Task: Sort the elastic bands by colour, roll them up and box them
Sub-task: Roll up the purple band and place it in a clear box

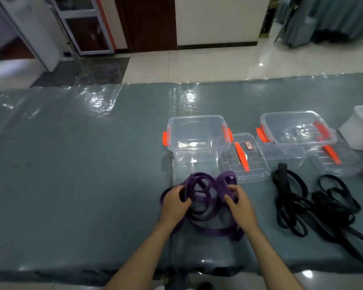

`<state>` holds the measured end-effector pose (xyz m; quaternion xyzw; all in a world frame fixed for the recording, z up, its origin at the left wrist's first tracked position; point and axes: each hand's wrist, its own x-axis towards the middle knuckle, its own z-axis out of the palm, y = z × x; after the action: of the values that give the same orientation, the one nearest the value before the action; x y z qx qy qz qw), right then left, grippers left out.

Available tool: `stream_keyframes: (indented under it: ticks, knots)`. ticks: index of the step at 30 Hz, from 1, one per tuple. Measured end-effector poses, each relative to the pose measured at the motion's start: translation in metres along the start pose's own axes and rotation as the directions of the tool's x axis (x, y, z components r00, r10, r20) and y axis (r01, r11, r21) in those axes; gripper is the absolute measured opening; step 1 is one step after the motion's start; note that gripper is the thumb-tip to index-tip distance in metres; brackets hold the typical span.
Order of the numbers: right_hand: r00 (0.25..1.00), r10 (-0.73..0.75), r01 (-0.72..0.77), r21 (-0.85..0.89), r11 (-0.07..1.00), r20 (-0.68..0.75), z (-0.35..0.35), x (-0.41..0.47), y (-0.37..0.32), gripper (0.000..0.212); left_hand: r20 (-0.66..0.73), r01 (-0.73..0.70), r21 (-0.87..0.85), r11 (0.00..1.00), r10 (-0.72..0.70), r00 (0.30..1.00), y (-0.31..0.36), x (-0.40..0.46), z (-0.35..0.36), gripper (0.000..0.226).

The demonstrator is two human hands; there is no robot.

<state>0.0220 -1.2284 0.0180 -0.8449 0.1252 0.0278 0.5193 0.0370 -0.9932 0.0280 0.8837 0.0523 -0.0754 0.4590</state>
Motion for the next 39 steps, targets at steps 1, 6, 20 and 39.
stream_keyframes:
  ticks: [1,6,20,39]
  knots:
    - [1.000,0.002,0.001,-0.105,0.994,0.026,0.005,0.001,0.009,0.030,0.010,0.030,0.059,0.998,-0.030,0.999,-0.009,0.000,0.004,0.036]
    - [0.978,0.034,0.054,-0.404,0.913,0.206,0.036,-0.004,0.023,0.044,0.063,0.108,0.325,0.940,-0.136,0.989,-0.046,-0.003,0.015,0.043]
    - [0.977,0.002,0.088,-0.413,0.906,0.212,0.055,-0.008,0.009,0.069,-0.334,0.184,0.192,0.964,-0.112,0.936,-0.127,-0.023,-0.035,0.039]
    - [0.944,-0.155,0.165,-0.012,0.986,0.290,-0.002,0.055,-0.028,0.021,-0.656,-0.169,-0.333,0.928,-0.099,0.748,0.026,0.035,-0.053,0.029]
